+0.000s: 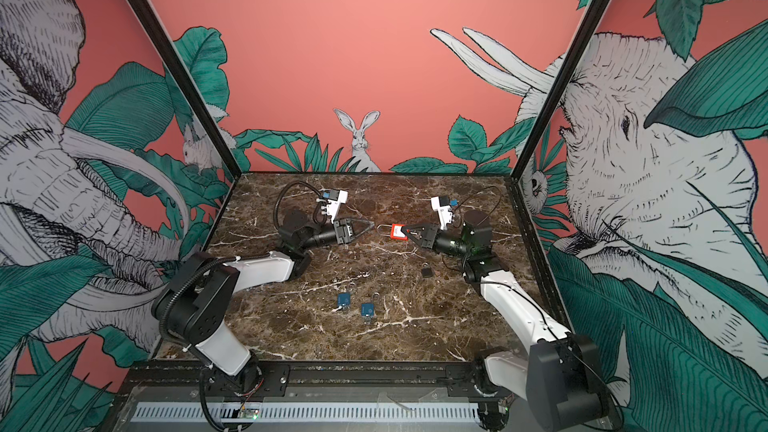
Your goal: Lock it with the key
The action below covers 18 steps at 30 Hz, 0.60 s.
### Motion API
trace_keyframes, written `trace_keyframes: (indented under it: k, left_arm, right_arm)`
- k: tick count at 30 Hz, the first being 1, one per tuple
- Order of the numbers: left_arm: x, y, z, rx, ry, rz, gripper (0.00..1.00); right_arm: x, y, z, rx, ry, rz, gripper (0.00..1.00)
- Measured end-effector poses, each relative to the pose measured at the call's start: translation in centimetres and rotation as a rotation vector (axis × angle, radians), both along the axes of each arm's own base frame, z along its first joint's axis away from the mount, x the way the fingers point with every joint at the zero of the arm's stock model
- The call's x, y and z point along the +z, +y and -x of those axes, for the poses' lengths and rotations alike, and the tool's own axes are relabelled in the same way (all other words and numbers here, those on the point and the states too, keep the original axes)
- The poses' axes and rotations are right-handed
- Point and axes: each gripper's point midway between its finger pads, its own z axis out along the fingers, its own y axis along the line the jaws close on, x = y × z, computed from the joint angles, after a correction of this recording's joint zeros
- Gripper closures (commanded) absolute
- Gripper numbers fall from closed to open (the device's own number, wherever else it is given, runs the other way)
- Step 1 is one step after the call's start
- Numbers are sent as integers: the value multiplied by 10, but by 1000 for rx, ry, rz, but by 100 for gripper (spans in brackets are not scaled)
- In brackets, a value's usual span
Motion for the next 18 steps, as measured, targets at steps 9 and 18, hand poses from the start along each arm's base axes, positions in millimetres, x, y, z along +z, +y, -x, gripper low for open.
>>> trace_keyframes:
  k: [9, 18]
  left_arm:
    - [21, -20, 19, -89, -53, 20, 33]
    - [19, -27, 24, -113, -48, 6, 38]
  right_arm:
    - [6, 3, -1, 22, -16, -27, 100]
    - [9, 8, 1, 43, -32, -38, 100]
